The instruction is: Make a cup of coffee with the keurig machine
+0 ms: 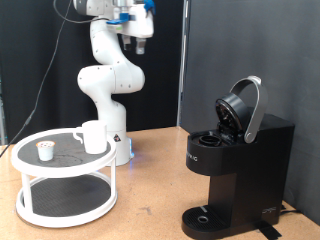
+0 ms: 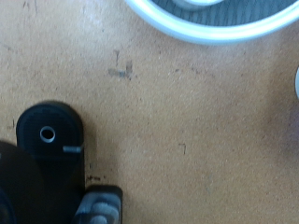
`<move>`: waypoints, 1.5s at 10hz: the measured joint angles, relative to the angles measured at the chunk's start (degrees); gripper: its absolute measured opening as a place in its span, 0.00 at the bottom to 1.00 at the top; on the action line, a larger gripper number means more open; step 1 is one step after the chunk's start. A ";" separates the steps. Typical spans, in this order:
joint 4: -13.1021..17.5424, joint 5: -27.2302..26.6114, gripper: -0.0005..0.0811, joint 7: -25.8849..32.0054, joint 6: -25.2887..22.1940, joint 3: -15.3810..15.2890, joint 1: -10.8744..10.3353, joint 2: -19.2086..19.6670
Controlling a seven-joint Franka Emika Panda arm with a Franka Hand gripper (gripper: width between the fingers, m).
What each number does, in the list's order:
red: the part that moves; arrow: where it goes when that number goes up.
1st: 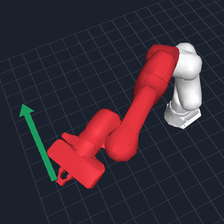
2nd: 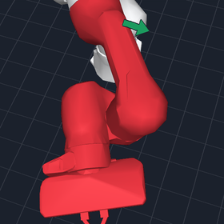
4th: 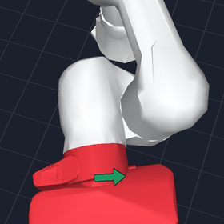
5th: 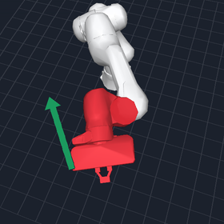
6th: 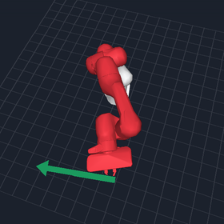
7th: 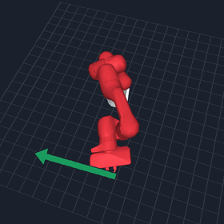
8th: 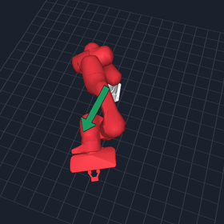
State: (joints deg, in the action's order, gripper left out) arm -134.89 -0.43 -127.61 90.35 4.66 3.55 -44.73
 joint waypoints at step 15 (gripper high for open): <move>-0.13 13.90 0.91 11.35 2.52 14.73 7.31 1.76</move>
State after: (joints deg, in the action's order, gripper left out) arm -135.03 13.47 -116.25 92.87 19.39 10.86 -42.97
